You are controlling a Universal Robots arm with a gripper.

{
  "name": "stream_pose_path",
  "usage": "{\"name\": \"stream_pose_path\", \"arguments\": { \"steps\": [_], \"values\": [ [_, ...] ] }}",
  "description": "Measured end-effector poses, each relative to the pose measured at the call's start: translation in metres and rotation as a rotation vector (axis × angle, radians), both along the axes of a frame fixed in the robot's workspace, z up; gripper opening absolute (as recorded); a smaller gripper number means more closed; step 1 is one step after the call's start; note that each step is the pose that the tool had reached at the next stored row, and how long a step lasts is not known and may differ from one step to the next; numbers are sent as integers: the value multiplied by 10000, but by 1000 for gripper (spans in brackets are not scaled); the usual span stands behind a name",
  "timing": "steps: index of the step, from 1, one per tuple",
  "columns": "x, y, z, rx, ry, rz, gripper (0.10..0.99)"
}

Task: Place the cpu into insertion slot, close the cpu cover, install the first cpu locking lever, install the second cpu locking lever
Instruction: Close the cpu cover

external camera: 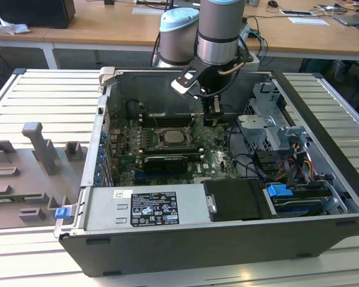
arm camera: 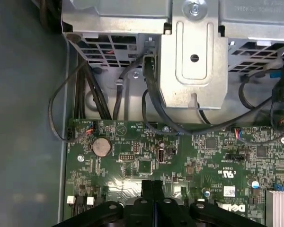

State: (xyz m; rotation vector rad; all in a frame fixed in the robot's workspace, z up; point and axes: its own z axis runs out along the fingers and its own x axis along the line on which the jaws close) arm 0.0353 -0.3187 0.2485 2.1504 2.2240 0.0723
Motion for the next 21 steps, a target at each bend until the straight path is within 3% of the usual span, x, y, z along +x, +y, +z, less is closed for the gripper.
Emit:
{"name": "stream_pose_path", "arguments": {
  "steps": [3, 21],
  "values": [
    [-80, 0, 0, 0, -1, -1, 106],
    [-342, 0, -18, 1, 0, -1, 106]
  ]
}}
